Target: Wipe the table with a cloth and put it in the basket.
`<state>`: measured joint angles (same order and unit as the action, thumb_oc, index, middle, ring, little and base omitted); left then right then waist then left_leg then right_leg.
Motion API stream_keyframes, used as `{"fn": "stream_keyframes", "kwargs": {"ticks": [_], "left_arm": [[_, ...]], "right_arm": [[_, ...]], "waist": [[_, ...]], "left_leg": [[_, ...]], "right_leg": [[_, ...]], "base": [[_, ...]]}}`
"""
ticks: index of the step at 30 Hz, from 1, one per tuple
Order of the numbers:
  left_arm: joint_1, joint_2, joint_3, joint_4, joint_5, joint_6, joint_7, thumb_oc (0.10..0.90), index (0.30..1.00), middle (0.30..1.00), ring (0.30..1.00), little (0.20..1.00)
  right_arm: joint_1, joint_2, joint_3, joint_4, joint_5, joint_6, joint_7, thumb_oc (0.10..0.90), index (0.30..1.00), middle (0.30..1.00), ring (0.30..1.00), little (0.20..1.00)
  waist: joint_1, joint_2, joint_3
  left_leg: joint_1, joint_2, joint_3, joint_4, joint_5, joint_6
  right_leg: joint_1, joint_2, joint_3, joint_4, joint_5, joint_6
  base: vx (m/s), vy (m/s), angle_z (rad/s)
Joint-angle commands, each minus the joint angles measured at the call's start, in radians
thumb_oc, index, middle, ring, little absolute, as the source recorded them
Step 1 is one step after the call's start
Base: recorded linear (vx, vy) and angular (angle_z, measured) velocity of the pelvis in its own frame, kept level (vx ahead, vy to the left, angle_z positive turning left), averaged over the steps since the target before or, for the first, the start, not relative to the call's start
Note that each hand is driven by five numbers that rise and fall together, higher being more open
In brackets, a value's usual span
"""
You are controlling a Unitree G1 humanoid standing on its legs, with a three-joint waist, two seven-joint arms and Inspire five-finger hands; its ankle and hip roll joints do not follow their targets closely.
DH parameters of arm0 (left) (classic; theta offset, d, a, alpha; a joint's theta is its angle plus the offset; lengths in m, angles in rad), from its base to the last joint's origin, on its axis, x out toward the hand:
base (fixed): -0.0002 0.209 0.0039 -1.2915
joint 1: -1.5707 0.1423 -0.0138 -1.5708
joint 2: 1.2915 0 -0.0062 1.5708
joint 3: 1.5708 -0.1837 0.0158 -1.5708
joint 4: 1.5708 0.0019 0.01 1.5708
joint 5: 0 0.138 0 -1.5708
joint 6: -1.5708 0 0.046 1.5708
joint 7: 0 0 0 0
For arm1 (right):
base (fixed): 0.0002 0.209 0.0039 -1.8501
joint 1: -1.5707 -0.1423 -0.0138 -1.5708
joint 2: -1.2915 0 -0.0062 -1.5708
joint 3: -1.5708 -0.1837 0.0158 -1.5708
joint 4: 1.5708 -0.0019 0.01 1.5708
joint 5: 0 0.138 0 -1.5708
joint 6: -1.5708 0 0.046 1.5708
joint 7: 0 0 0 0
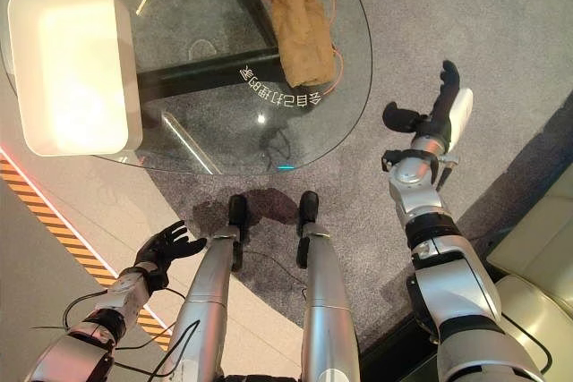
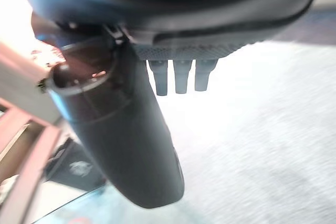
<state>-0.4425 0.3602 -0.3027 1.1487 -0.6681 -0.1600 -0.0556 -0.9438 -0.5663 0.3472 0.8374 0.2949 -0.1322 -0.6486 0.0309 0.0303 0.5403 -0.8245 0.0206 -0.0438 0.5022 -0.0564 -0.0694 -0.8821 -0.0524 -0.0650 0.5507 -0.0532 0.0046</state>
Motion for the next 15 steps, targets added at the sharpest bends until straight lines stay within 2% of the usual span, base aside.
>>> {"fn": "stream_keyframes", "kwargs": {"ticks": [1,5,9,15], "left_arm": [[0.023,0.012,0.016,0.011,-0.029,-0.036,0.016,0.800,0.900,0.900,0.900,0.900],[0.023,-0.006,0.009,0.009,-0.023,-0.049,0.021,0.800,0.900,0.900,0.900,0.900],[0.028,-0.016,0.007,0.006,-0.015,-0.059,0.016,0.800,0.900,0.900,0.900,0.900],[0.044,-0.037,-0.001,-0.011,0.006,-0.064,0.018,0.800,0.900,0.900,0.900,0.900]], "right_arm": [[-0.035,-0.068,0.026,-0.096,-0.013,-0.022,-0.071,0.800,0.900,0.900,0.900,0.900],[-0.102,-0.038,0.083,-0.202,-0.058,0.039,-0.066,0.800,0.900,0.900,0.900,0.900],[-0.131,-0.013,0.111,-0.249,-0.079,0.067,-0.061,0.800,0.900,0.900,0.900,0.900],[-0.172,0.036,0.148,-0.312,-0.061,0.123,-0.042,0.800,0.900,0.900,0.900,0.900]], "waist": [[0.008,0.004,-0.020],[0.019,0.007,-0.020],[0.028,0.009,-0.020],[0.047,0.020,-0.020]], "left_leg": [[0.012,-0.058,0.028,-0.009,0.005,0.040],[0.032,-0.058,0.034,-0.045,0.018,0.036],[0.043,-0.061,0.035,-0.062,0.024,0.033],[0.065,-0.067,0.036,-0.087,0.033,0.032]], "right_leg": [[0.065,0.027,-0.052,-0.029,-0.040,-0.006],[0.085,0.021,-0.065,-0.057,-0.043,-0.009],[0.096,0.019,-0.072,-0.069,-0.045,-0.012],[0.116,0.010,-0.087,-0.078,-0.053,-0.018]], "base": [[-0.04,0.011,0.04],[-0.03,0.018,0.02],[-0.01,0.014,0.04],[0.01,0.020,0.07]]}}
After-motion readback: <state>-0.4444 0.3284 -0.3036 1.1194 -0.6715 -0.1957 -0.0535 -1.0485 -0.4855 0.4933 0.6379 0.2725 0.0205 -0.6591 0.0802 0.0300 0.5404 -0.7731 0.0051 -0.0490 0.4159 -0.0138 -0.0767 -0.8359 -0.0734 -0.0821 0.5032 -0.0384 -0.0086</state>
